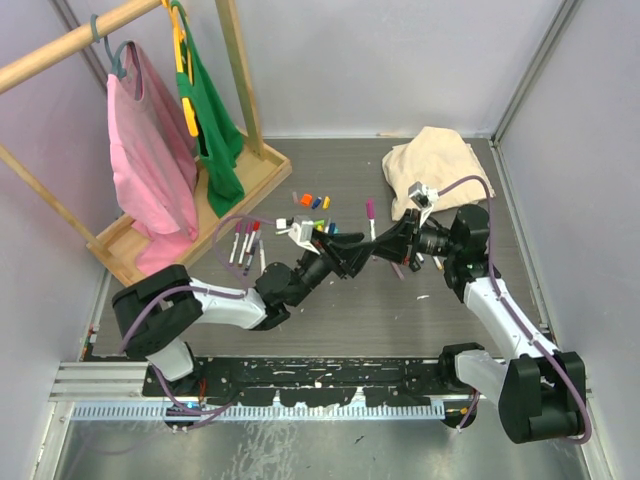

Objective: Open the pen caps
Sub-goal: Pick up the pen from the center of the board.

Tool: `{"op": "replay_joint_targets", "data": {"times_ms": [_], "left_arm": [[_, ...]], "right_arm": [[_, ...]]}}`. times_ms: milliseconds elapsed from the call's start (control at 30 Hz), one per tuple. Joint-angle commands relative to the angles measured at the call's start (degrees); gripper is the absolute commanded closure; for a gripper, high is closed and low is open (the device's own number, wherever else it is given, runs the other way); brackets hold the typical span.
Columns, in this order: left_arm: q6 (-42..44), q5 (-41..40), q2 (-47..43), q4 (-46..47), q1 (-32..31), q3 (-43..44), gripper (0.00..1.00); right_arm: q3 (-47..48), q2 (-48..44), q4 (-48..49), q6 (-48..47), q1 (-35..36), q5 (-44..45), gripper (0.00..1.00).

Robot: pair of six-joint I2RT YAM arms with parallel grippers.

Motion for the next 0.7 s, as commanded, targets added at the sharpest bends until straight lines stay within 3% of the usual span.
{"op": "replay_joint_targets", "data": {"times_ms": [0,133,300,533,667], "left_arm": [[-8.5,3.1,-4.5,0.5,3.2,-2.1,0.45],[-14.5,13.4,-7.8,-7.1,8.1,-1.6,0.42],[-12.4,23.3,-12.2,-12.5,10.7,0.0,0.38],[-6.7,27.7,-15.7,-32.6,11.0,6.9,0.38],[-5.5,27.6,-15.0,-35.5,11.1,8.9,0.40]], "right_arm": [[4.4,-1.7,-6.3,-5.9,0.1,-0.3,0.99],[6.1,-1.8,-11.2,-9.4,0.0,-0.5,0.99],[9.2,-0.8,-19.7,-15.1,0.0,-1.1,0.99],[10.9,0.6,-23.8,-18.2,0.0,-3.7,0.99],[10.9,0.7,-24.4,-19.0,0.0,-4.6,0.99]]}}
